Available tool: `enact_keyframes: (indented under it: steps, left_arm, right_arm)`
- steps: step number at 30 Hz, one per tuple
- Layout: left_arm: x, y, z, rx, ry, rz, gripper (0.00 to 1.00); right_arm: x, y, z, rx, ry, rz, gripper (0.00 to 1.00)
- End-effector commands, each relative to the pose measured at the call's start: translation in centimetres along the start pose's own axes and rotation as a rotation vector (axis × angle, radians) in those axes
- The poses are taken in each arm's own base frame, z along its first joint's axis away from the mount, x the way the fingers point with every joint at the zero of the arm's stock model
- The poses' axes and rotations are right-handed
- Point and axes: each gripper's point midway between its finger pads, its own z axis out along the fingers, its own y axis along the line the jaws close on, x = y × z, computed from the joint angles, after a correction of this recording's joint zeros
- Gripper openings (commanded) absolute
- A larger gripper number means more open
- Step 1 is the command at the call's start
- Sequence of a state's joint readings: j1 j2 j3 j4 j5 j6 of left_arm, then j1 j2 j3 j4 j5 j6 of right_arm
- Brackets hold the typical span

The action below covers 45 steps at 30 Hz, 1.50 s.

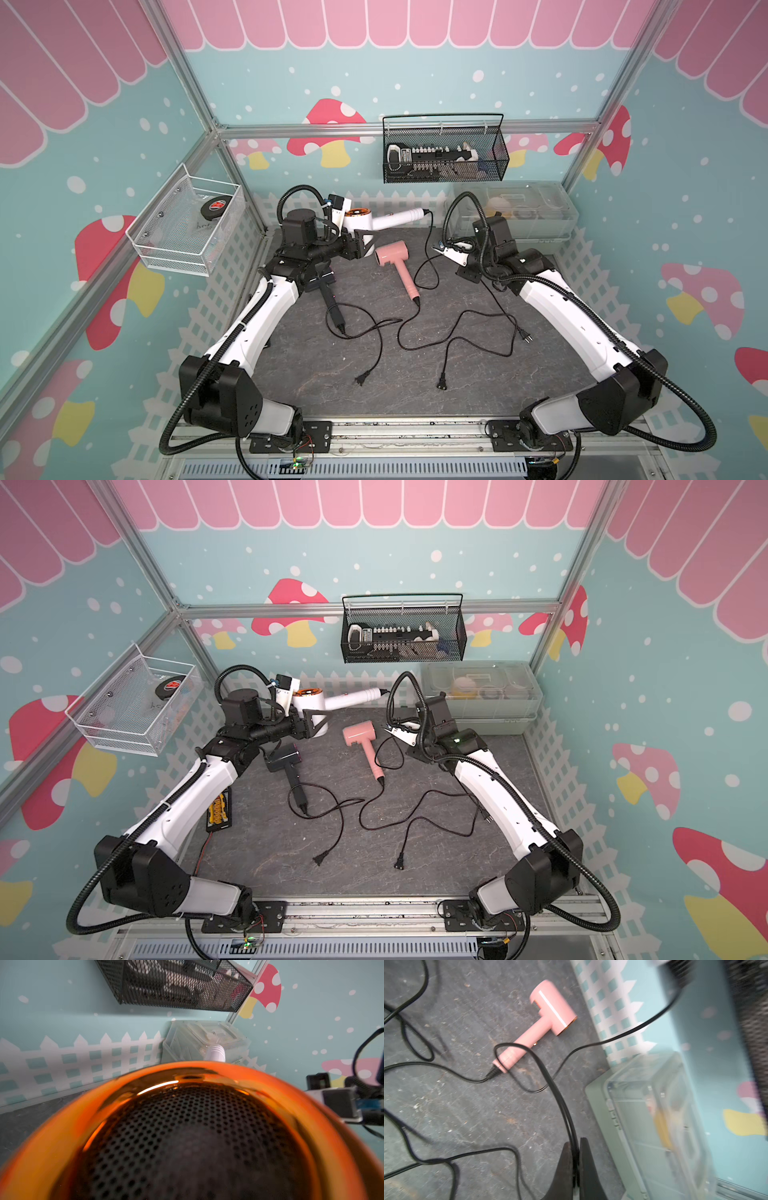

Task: Wrap the cord around the hair dryer
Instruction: Wrap the power cord around the hair dryer.

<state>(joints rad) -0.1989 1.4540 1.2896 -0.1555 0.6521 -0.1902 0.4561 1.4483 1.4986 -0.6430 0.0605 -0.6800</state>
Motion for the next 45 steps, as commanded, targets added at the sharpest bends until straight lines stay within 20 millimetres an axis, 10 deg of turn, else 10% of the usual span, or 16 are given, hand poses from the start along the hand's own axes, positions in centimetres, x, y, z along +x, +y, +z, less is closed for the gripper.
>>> enact_keyframes:
  steps: [1,10,32,40,45]
  left_arm:
    - [-1.0,-1.7,0.8,0.09,-0.041,0.077,0.0]
    - [2.0,-3.7,4.1,0.19,0.049,0.088,0.0]
    - [11.5,-9.6,5.9,0.437,0.254,0.126,0.0]
    - [12.1,-14.8,5.4,0.605,0.262,0.154,0.0]
    - [8.9,-17.1,4.1,0.698,0.13,0.133,0.0]
  right_arm:
    - [-3.1,-3.9,-2.9,0.123,-0.095,-0.039,0.0]
    - [-8.0,-9.0,-6.3,0.226,-0.212,-0.057,0.0]
    - [-9.4,-15.8,-4.5,0.396,-0.081,-0.118,0.0]
    - [-7.6,-16.8,-1.2,0.342,-0.082,-0.03,0.0]
    - [-5.3,-14.8,2.2,0.196,-0.098,0.081,0.0]
